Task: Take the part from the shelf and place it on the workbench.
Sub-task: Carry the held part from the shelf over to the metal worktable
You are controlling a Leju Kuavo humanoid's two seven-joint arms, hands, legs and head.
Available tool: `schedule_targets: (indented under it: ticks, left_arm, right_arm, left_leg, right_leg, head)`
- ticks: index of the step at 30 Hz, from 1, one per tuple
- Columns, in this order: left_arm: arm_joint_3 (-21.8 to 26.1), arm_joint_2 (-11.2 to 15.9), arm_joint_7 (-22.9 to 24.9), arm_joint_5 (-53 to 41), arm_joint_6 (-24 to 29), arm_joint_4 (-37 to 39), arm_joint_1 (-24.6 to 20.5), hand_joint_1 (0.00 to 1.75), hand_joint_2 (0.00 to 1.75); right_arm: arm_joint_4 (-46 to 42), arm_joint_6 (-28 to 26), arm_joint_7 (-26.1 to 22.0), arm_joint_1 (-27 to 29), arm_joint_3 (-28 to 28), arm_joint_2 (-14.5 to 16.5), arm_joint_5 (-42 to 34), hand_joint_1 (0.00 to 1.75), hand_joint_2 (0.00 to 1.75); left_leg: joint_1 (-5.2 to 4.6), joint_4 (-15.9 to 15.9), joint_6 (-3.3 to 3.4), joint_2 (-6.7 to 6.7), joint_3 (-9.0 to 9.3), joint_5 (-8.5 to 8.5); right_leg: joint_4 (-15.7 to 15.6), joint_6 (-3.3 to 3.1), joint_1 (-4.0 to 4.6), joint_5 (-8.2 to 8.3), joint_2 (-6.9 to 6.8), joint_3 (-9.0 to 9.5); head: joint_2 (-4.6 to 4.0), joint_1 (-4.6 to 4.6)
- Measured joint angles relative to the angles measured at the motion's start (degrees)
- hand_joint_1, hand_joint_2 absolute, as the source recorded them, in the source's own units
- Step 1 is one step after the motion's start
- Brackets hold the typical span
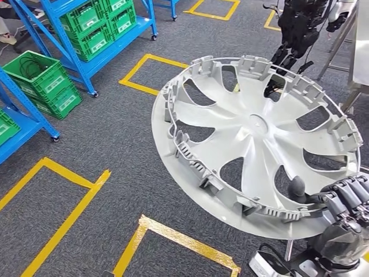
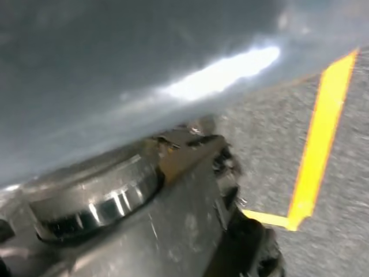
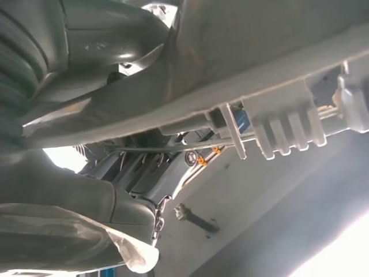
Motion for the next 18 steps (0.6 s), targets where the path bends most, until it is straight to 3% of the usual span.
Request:
schedule_targets:
  ticks: [2, 4, 6, 7, 8, 10, 12, 14, 16, 18]
  left_arm:
    - [0.00, -0.01, 2.60, -0.06, -0.47, 0.02, 0.03, 0.00, 0.00]
    - [0.00, 0.21, 6.68, 0.10, -1.18, 0.17, 0.29, 0.00, 0.00]
    - [0.01, 0.65, 11.08, 0.74, -1.71, 0.38, 0.72, 0.00, 0.00]
    - [0.05, 0.90, 12.57, 1.15, -1.76, 0.45, 0.94, 0.00, 0.00]
    - [0.12, 1.12, 13.73, 1.47, -1.70, 0.49, 1.11, 0.00, 0.00]
    - [0.29, 1.63, 15.40, 2.08, -1.53, 0.58, 1.26, 0.00, 0.00]
    - [0.42, 2.00, 16.61, 2.52, -1.43, 0.67, 1.29, 0.00, 0.00]
    - [0.48, 2.13, 17.14, 2.74, -1.38, 0.70, 1.32, 0.00, 0.00]
    - [0.55, 2.17, 17.36, 2.82, -1.37, 0.70, 1.34, 0.00, 0.00]
    - [0.60, 2.16, 17.44, 2.83, -1.38, 0.70, 1.45, 0.00, 0.00]
  right_arm:
    - [0.08, 0.00, 0.00, -0.15, 0.03, -0.06, -0.13, 1.75, 1.75]
    - [0.30, 0.00, 0.00, -0.56, 0.11, -0.14, -0.22, 1.75, 1.75]
    - [0.62, 0.00, 0.01, -0.84, 0.23, -0.19, -0.07, 1.75, 1.75]
    - [0.81, 0.00, 0.01, -0.90, 0.30, -0.19, 0.06, 1.75, 1.75]
    - [1.01, 0.00, 0.01, -0.93, 0.37, -0.20, 0.16, 1.75, 1.75]
    - [1.34, 0.00, 0.01, -1.11, 0.56, -0.20, 0.15, 1.75, 1.75]
    - [1.58, 0.00, 0.01, -1.33, 0.84, -0.21, -0.04, 1.75, 1.75]
    - [1.76, 0.00, 0.01, -1.42, 1.03, -0.22, -0.19, 1.75, 1.75]
    - [1.84, 0.00, 0.01, -1.48, 1.16, -0.22, -0.24, 1.75, 1.75]
    - [1.90, 0.00, 0.01, -1.68, 1.35, -0.22, -0.27, 1.75, 1.75]
  left_leg:
    - [0.24, -1.37, -0.22, 1.31, 0.45, 0.80]
    - [0.22, -1.68, -0.20, 2.74, 0.49, 1.02]
    - [0.17, -1.55, -0.24, 4.35, 0.37, 0.97]
    - [0.21, -1.44, -0.35, 5.08, 0.33, 0.89]
    - [0.30, -1.25, -0.55, 5.73, 0.29, 0.77]
    - [0.27, -0.41, -1.32, 6.72, 0.14, 0.21]
    - [0.05, 0.55, -2.09, 7.35, -0.01, -0.37]
    - [0.08, 0.90, -2.49, 8.02, 0.05, -0.55]
    - [0.43, 1.81, -2.98, 7.14, -0.20, -1.58]
    - [0.70, 6.55, -3.44, 4.66, -2.12, -4.96]
  right_leg:
    - [2.57, 0.32, 0.27, -1.79, -2.37, -1.52]
    - [9.27, 0.62, 0.30, -5.49, -5.06, -4.62]
    - [14.55, 1.12, 0.11, -7.37, -5.85, -6.80]
    - [14.42, 1.35, -0.03, -6.85, -6.12, -6.47]
    - [11.99, 1.57, -0.22, -5.44, -6.56, -4.88]
    - [4.54, 1.83, -0.44, -3.00, -8.58, -0.38]
    - [0.86, 1.10, -0.35, -2.59, -9.70, 1.99]
    - [1.00, -0.05, -0.17, -2.64, -8.82, 1.95]
    - [0.96, -0.81, -0.16, -2.36, -7.87, 1.68]
    - [0.89, -1.41, -0.18, -2.03, -6.89, 1.38]
  head:
    - [-0.01, 0.23]
    - [-0.01, 0.44]
    - [-0.01, 0.46]
    - [-0.01, 0.47]
    - [-0.01, 0.47]
    - [-0.01, 0.51]
    - [-0.01, 0.44]
    - [0.00, 0.25]
    - [-0.01, 0.13]
    - [-0.01, 0.04]
